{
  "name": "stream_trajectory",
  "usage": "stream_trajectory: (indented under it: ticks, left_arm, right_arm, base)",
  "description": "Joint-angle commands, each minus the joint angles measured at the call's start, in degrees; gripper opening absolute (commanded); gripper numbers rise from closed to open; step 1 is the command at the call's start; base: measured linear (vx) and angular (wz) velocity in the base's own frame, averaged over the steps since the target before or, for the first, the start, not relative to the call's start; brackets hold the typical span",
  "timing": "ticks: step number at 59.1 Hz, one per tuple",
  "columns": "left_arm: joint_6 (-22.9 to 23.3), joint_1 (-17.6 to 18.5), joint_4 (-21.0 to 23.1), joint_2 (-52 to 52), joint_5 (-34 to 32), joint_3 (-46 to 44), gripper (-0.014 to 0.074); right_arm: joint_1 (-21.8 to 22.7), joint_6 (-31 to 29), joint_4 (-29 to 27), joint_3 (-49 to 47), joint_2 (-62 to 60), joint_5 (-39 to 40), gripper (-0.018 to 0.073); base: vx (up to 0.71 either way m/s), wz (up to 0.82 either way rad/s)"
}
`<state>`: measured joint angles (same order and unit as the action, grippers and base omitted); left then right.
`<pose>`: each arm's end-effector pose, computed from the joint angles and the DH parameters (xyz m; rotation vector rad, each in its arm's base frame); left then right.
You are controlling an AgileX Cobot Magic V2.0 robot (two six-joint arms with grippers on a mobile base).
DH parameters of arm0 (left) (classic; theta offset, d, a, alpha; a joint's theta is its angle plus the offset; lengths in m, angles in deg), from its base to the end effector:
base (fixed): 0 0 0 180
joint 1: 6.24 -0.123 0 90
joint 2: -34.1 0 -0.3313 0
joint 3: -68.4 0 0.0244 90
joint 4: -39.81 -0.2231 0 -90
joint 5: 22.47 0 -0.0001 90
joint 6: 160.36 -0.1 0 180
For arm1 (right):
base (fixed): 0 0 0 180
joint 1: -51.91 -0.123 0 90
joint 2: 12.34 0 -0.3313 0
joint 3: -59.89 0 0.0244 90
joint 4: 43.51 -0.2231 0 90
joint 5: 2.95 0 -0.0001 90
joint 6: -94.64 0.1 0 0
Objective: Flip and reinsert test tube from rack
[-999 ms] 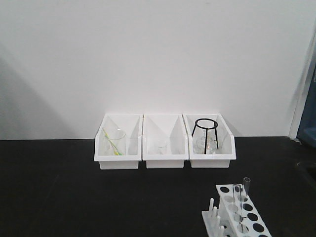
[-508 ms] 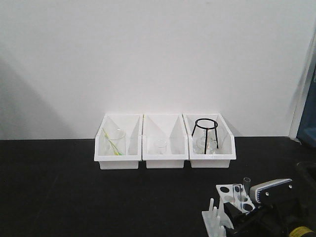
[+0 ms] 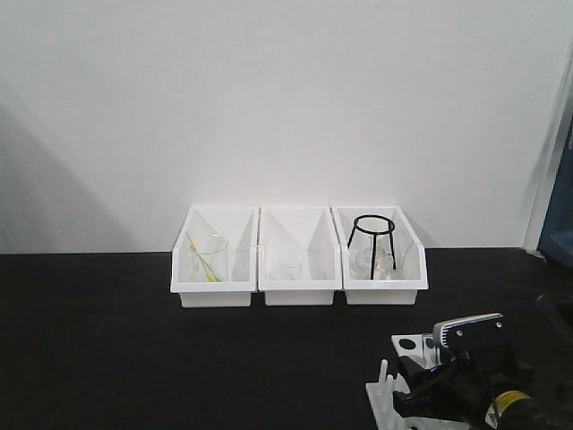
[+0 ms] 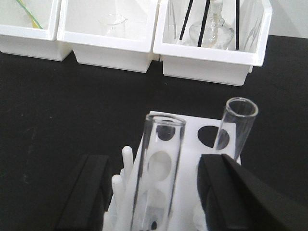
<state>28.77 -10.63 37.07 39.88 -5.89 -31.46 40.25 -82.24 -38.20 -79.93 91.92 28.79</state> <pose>-0.0113 0.0005 0.1749 -0.1795 1.7796 -0.0143 0.3156 0.0701 0.2380 -0.2559 1.9554 0.1650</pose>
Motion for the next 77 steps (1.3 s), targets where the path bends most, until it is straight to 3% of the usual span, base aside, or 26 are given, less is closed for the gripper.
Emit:
stream_trajectory:
  ticks: [1, 30, 46, 47, 62, 77]
  left_arm:
    - [0.0, 0.4, 0.3, -0.7, -4.9, 0.0, -0.0006]
    - [0.0, 0.4, 0.3, -0.7, -4.9, 0.0, -0.0006]
    - [0.0, 0.4, 0.3, -0.7, -4.9, 0.0, -0.0006]
    - [0.0, 0.4, 0.3, -0.7, -4.9, 0.0, -0.0006]
    - [0.0, 0.4, 0.3, -0.7, -4.9, 0.0, -0.0006]
    - [0.0, 0.4, 0.3, -0.7, -4.9, 0.0, -0.0006]
  right_arm:
    - [0.0, -0.2, -0.1, -1.7, -1.4, 5.8, 0.0410]
    - [0.0, -0.2, -0.1, -1.7, -0.9, 10.4, 0.0062]
    - [0.0, -0.3, 0.3, -1.7, -5.2, 12.0, 0.0027]
    - [0.0, -0.3, 0.2, -2.4, -24.2, 2.6, 0.0029]
    - [0.0, -0.4, 1.2, -8.7, -25.9, -5.2, 0.0029]
    - [0.0, -7.0, 15.1, -11.0, -25.9, -14.8, 0.0029]
  base:
    - [0.00, 0.00]
    - [0.00, 0.00]
    - [0.00, 0.00]
    - [0.00, 0.00]
    - [0.00, 0.00]
    - [0.00, 0.00]
